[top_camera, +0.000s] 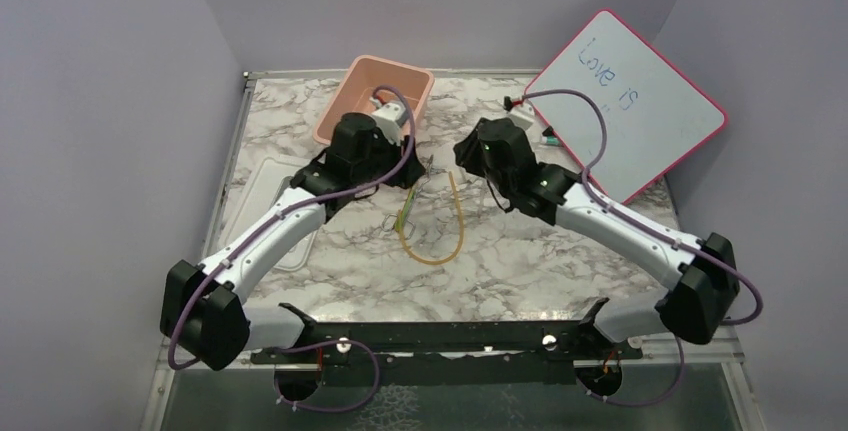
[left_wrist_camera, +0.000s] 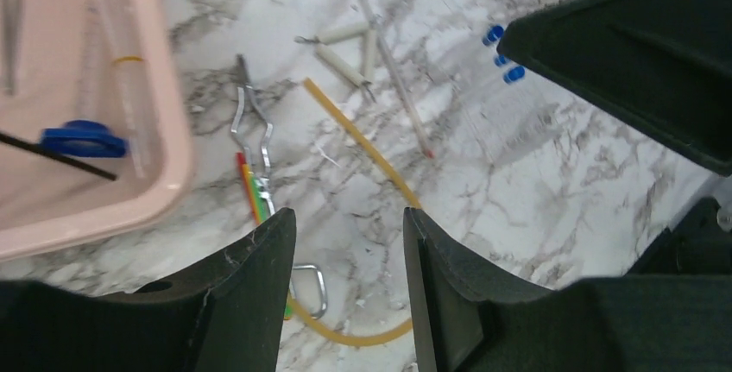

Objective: Organize the chemistry lab equipment

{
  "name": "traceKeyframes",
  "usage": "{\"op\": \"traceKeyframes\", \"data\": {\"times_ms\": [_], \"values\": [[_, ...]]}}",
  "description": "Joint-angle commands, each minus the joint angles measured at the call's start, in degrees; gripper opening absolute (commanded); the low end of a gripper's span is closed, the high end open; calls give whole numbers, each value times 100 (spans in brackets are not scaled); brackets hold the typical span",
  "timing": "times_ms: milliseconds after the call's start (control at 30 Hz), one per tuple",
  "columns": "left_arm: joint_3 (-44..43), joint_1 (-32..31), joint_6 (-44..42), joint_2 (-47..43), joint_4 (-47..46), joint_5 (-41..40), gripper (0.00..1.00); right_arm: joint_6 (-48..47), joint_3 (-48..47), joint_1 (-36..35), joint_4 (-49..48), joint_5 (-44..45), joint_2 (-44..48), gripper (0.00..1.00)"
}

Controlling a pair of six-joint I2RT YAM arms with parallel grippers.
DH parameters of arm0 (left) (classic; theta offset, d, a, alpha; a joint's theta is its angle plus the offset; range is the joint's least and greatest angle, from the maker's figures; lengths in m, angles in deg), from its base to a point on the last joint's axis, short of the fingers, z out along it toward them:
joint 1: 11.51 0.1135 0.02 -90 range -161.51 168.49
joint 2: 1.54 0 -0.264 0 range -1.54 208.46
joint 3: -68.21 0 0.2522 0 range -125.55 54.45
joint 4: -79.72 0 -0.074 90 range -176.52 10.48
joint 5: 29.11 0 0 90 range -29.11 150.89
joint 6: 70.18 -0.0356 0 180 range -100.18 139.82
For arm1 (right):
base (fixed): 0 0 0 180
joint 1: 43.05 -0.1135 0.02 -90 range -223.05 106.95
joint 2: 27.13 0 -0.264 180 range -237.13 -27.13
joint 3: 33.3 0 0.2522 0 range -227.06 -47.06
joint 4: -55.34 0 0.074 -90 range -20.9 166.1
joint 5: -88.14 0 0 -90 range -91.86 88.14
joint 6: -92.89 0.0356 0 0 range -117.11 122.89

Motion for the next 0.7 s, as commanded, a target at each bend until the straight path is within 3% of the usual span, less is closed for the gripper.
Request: {"op": "traceKeyframes", "data": {"times_ms": [0,133,367,667], "values": [[-107,-959,-295,468,263,-793,51,253,709,41,-227,239,941,35],[-587,-1374,-238,1205,1027,-2332,50,273,1140,50,-212,293,1371,35],[-926,-1401,-293,2039,1482,-2935,30,-126,1537,74,-608,283,1680,35],[-1332,-1402,-728,2914,1729,-3084,38,-302,1811,76,-1107,64,1840,35]]}}
